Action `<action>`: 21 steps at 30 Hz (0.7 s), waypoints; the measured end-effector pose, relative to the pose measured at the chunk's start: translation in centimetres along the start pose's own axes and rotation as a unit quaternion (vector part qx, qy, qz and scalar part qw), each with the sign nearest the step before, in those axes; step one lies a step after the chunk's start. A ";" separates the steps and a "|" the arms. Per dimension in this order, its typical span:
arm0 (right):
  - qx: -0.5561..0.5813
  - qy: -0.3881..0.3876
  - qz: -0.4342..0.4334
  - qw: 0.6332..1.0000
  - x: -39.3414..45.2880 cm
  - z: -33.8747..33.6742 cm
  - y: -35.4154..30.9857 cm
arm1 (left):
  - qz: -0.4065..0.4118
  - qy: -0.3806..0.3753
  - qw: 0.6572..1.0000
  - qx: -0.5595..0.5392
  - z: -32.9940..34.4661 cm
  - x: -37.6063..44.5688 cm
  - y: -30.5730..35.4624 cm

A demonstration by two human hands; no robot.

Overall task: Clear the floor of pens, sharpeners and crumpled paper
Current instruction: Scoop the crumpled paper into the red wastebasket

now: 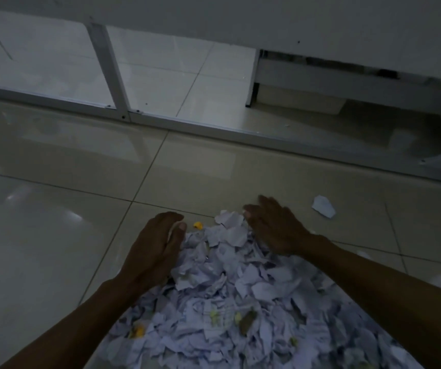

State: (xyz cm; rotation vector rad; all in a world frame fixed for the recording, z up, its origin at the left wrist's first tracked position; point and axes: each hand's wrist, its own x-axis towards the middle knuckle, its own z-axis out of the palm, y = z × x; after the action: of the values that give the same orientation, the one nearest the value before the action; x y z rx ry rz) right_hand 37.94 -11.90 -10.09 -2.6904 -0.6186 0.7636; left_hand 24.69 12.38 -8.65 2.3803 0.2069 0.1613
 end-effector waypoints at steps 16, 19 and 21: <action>0.056 0.026 0.071 0.996 -2.7 -2.5 9.7 | -0.098 0.002 0.994 0.039 -1.7 -1.9 -1.0; 0.074 0.016 0.013 0.997 -5.2 -1.2 8.3 | -0.094 -0.082 0.991 0.052 -3.0 -3.7 -2.1; 0.093 -0.015 -0.039 0.995 -7.2 -1.0 7.5 | -0.063 -0.165 0.981 0.086 -4.0 -4.9 -3.4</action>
State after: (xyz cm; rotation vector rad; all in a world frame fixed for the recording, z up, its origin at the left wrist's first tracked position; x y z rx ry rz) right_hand 35.34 -21.93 -8.94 -2.4753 -0.6241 0.8009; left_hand 18.81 16.49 -8.36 2.5116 0.2184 -0.3210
